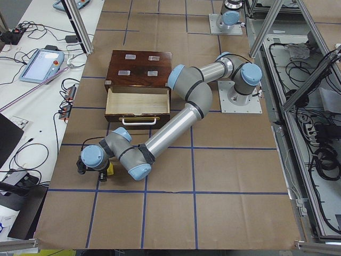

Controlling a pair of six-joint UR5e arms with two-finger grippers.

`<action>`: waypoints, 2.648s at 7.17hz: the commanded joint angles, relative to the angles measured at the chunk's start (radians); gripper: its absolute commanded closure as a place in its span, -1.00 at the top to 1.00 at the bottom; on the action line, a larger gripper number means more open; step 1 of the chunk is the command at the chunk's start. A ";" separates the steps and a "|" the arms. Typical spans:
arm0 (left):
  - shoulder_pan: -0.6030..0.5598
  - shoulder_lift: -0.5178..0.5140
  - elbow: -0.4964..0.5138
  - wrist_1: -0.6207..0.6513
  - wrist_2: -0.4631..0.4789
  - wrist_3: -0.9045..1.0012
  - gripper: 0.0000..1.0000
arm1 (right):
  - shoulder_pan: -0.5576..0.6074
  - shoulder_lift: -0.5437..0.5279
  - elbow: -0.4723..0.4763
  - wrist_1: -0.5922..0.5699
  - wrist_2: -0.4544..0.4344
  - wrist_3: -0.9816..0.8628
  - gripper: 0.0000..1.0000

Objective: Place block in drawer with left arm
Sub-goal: 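Lower the left gripper and grasp the yellow cube, then lift the yellow cube and carry it over the open drawer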

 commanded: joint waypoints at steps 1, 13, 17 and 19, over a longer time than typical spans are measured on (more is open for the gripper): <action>0.000 0.012 0.002 -0.003 0.032 0.003 -0.03 | 0.000 0.000 0.000 0.000 0.000 0.000 1.00; -0.055 0.807 -0.850 0.039 0.028 -0.045 -0.31 | 0.000 0.000 0.000 0.002 0.000 0.000 1.00; -0.212 0.900 -1.006 0.198 0.031 -0.191 -0.31 | 0.000 0.000 0.000 0.000 0.000 0.000 1.00; -0.221 0.862 -1.010 0.231 0.029 -0.207 -0.31 | 0.000 0.000 0.000 0.000 0.000 0.000 1.00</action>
